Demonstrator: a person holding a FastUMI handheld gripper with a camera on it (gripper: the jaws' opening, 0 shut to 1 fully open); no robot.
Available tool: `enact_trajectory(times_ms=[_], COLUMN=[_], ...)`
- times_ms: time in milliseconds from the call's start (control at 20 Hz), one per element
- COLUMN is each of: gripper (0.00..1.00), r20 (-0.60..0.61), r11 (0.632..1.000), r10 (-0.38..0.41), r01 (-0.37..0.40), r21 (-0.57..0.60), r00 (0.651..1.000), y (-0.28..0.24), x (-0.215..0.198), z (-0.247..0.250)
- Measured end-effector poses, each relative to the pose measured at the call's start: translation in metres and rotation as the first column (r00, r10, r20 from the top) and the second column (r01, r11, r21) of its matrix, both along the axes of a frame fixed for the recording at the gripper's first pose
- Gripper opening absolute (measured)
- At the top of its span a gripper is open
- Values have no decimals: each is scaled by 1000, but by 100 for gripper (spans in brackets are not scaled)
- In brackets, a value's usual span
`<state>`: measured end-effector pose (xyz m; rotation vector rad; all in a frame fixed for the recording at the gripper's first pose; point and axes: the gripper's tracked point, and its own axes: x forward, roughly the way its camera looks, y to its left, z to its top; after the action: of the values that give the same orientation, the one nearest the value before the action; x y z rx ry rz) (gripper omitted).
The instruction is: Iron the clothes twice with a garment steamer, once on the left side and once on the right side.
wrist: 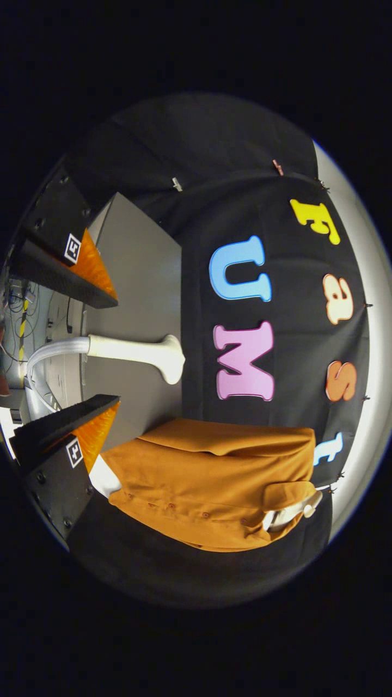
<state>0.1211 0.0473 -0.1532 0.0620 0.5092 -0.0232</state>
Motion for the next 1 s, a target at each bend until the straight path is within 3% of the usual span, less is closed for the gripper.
enact_trajectory(times_ms=[250, 450, 500, 550, 700, 800, 1000], gripper=[100, 98, 87, 83, 47, 36, 27], r20=[-152, -241, -253, -223, -211, -207, -186], r11=[999, 1000, 999, 999, 997, 996, 1000], r10=[-16, -28, -37, -45, -81, -90, 3], r01=[10, 28, 34, 38, 76, 88, -3], r21=[-41, 0, -16, -36, -31, -17, 2], r00=[988, 970, 967, 974, 974, 974, 983], y=[3, 11, 11, 7, 4, 7, 17], x=[40, 52, 52, 62, 76, 70, 73], z=[-70, -109, -110, -111, -116, -104, -107])
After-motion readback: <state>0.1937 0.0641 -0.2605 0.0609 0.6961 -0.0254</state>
